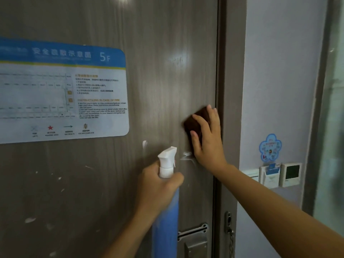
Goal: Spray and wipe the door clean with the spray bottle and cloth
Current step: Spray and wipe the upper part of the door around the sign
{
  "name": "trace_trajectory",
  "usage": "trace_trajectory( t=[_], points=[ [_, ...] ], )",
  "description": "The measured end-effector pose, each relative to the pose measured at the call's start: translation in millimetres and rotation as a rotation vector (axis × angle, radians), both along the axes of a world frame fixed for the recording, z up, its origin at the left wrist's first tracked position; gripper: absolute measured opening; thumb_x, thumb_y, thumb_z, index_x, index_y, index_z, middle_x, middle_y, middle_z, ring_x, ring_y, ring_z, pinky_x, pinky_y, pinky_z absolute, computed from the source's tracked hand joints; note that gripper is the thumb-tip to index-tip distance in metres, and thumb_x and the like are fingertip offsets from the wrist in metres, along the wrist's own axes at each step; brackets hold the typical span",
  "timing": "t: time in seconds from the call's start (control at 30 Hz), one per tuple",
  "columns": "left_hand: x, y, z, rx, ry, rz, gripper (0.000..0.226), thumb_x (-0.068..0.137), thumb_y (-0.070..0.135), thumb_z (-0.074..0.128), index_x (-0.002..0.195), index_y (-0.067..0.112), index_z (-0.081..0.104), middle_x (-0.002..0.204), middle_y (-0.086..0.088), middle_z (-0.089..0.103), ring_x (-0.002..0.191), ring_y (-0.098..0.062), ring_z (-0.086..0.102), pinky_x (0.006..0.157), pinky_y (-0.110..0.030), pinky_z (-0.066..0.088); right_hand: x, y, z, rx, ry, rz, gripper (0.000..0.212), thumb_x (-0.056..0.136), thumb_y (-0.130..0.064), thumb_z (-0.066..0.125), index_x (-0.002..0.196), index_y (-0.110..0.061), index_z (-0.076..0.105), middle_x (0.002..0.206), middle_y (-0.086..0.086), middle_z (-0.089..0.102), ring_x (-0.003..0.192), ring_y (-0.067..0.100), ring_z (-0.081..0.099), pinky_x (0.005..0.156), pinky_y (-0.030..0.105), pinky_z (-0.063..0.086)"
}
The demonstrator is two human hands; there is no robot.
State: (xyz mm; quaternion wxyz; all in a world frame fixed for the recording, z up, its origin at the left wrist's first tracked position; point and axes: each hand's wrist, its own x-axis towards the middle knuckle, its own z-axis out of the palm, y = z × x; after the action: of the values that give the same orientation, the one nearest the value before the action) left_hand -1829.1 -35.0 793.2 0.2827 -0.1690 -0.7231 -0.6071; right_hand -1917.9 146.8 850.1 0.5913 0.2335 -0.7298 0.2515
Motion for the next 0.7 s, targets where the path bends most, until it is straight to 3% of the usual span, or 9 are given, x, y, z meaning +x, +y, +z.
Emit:
trace_trajectory(
  t=[0.13, 0.23, 0.43, 0.6, 0.7],
  points=[
    [-1, 8, -13, -0.102, 0.016, 0.044, 0.033, 0.059, 0.041, 0.063, 0.068, 0.011, 0.056, 0.051, 0.005, 0.05, 0.049, -0.007, 0.044, 0.048, -0.034, 0.038, 5, 5, -19, 0.015, -0.066, 0.044, 0.044, 0.104, -0.018, 0.059, 0.147, -0.012, 0.049, 0.171, 0.013, 0.014, 0.16, 0.03, 0.006, 0.128, 0.049, 0.017],
    [0, 13, -21, -0.125, 0.007, 0.035, 0.029, 0.057, 0.043, 0.063, 0.069, 0.017, 0.061, 0.055, 0.004, 0.058, 0.05, -0.005, 0.049, 0.048, -0.029, 0.041, 9, 11, -23, 0.015, -0.12, 0.098, 0.044, 0.103, -0.016, 0.06, 0.146, -0.013, 0.05, 0.171, 0.01, 0.014, 0.16, 0.028, 0.006, 0.127, 0.053, 0.021],
    [2, 13, -28, -0.08, 0.03, 0.015, 0.033, 0.06, 0.041, 0.065, 0.08, 0.014, 0.065, 0.064, -0.004, 0.062, 0.053, -0.006, 0.051, 0.05, -0.028, 0.043, 14, 15, -23, -0.034, -0.169, 0.179, 0.039, 0.103, -0.01, 0.059, 0.142, -0.012, 0.053, 0.171, 0.007, 0.017, 0.16, 0.026, 0.008, 0.124, 0.058, 0.027],
    [-1, 9, -27, -0.013, -0.002, -0.025, 0.026, 0.06, 0.039, 0.065, 0.075, 0.018, 0.065, 0.054, 0.01, 0.053, 0.051, -0.005, 0.047, 0.05, -0.024, 0.039, 10, 8, -39, -0.097, -0.152, 0.207, 0.035, 0.103, -0.009, 0.058, 0.138, -0.009, 0.056, 0.17, 0.009, 0.019, 0.16, 0.024, 0.008, 0.124, 0.059, 0.025],
    [-1, 8, -28, -0.017, 0.006, -0.005, 0.025, 0.061, 0.04, 0.065, 0.077, 0.02, 0.067, 0.057, 0.006, 0.059, 0.053, -0.007, 0.053, 0.052, -0.028, 0.043, 6, 6, -54, -0.125, -0.144, 0.207, 0.036, 0.103, -0.013, 0.057, 0.14, -0.01, 0.055, 0.171, 0.008, 0.018, 0.16, 0.024, 0.007, 0.124, 0.061, 0.024]
  ],
)
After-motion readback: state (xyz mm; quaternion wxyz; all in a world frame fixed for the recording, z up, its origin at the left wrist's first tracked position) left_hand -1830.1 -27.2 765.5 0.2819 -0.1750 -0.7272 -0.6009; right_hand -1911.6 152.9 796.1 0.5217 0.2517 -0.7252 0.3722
